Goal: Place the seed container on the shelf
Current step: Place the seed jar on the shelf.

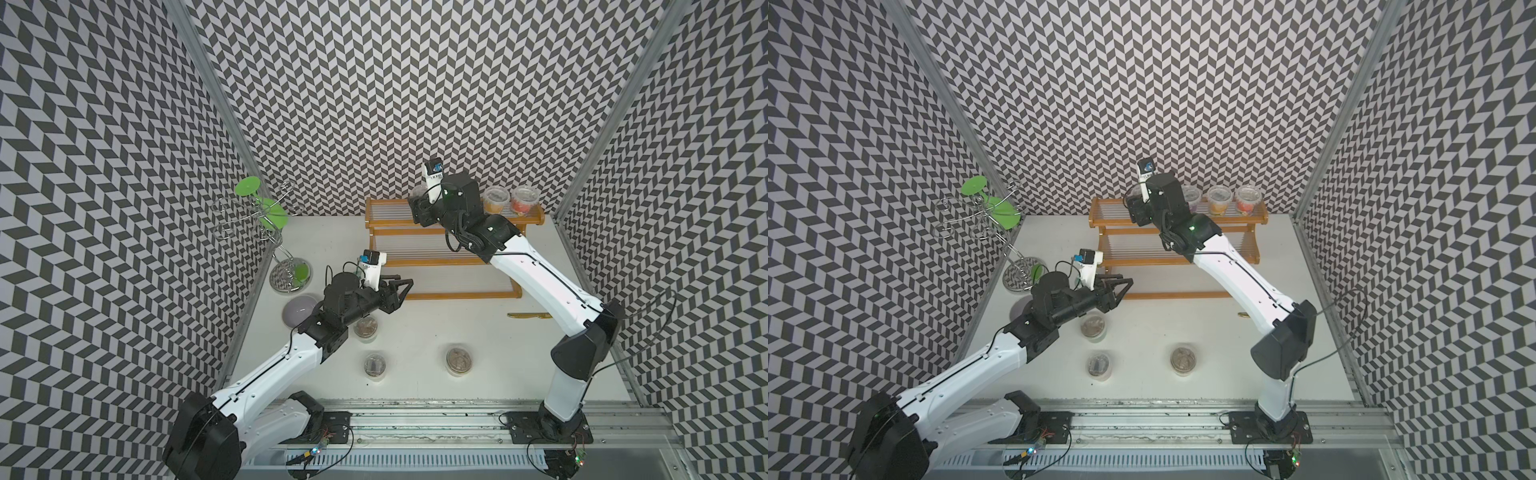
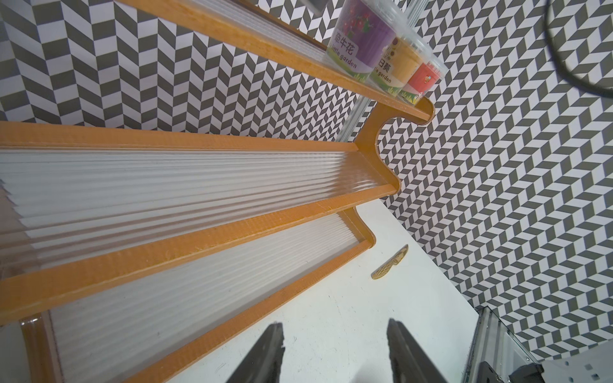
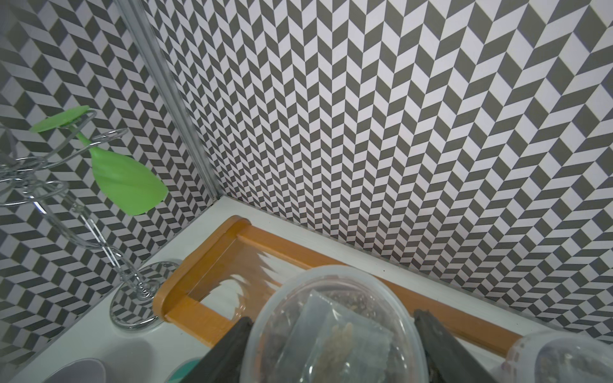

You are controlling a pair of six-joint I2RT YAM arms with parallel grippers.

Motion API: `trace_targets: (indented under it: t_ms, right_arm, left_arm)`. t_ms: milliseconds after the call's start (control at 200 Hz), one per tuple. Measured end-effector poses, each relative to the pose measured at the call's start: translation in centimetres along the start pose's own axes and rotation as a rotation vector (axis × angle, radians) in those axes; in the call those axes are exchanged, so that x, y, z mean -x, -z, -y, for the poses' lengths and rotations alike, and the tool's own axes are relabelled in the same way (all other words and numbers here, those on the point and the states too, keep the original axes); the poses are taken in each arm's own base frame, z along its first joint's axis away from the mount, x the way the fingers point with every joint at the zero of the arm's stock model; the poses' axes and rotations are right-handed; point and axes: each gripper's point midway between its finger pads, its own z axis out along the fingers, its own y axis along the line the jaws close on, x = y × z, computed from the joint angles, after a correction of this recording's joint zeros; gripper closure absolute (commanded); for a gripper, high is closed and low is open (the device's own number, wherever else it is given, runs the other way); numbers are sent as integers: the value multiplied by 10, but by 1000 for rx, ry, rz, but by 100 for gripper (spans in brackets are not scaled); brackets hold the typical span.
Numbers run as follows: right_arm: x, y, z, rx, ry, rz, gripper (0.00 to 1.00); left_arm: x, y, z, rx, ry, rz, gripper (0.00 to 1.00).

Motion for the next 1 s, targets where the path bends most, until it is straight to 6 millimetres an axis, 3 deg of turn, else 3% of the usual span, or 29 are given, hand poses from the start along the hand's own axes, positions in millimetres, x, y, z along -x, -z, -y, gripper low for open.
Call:
trace_targets:
  t_ms: [325, 1001]
  right_arm:
    - [-20, -17, 21, -51, 19, -67, 25]
    - [-23, -22, 30, -73, 32, -77, 24]
  left_arm:
    - [2, 2, 1, 3, -13, 7, 44]
    - [5, 5, 2, 5, -16, 13, 44]
